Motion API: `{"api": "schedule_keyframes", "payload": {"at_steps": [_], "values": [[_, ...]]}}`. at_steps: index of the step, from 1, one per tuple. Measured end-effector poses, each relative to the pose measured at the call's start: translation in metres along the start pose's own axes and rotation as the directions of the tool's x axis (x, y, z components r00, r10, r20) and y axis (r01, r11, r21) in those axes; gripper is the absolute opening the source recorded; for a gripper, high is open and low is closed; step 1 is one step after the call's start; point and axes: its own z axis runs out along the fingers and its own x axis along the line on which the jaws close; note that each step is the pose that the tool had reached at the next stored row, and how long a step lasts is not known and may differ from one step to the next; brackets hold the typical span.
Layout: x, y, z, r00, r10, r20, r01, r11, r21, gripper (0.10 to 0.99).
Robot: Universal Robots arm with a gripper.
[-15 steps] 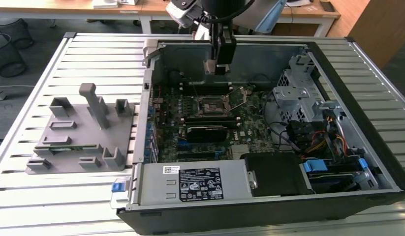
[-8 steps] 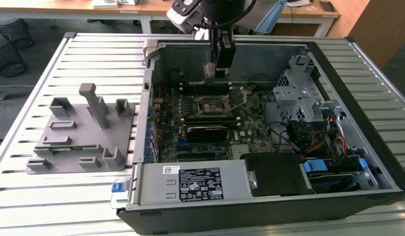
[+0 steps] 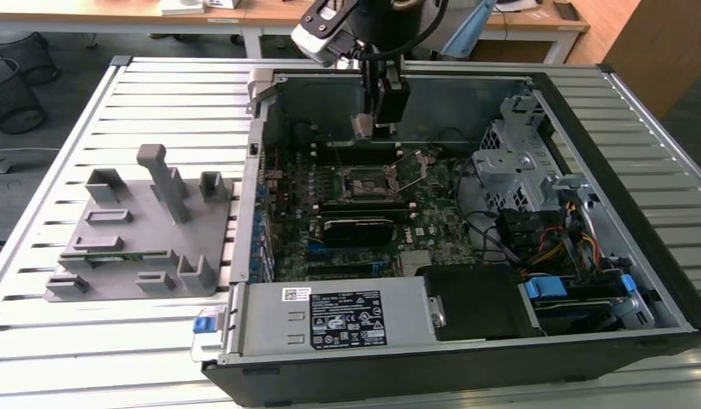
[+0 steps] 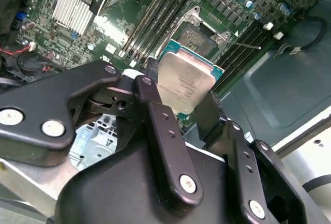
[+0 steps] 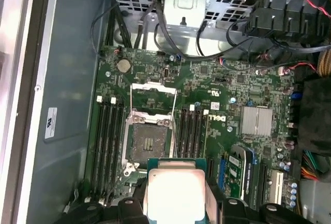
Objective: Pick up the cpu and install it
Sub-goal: 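Place the cpu into insertion slot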
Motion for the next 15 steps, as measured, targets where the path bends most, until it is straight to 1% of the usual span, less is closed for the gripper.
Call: {"api": "schedule_keyframes", "payload": {"at_steps": [4,8,11,15], "values": [[0.0012,0.0002,0.0055,1.0,-0.001,0.0002,0.001,1.0,0.0,0.525],[0.0063,0.0026,0.0111,1.0,-0.001,0.0,0.001,1.0,0.0,0.525],[0.0084,0.0041,0.0152,1.0,0.001,0.0001,-0.001,1.0,0.0,0.525],[0.0094,0.0058,0.0192,0.9997,0.024,0.0011,-0.024,0.9997,0.0,0.525]]}}
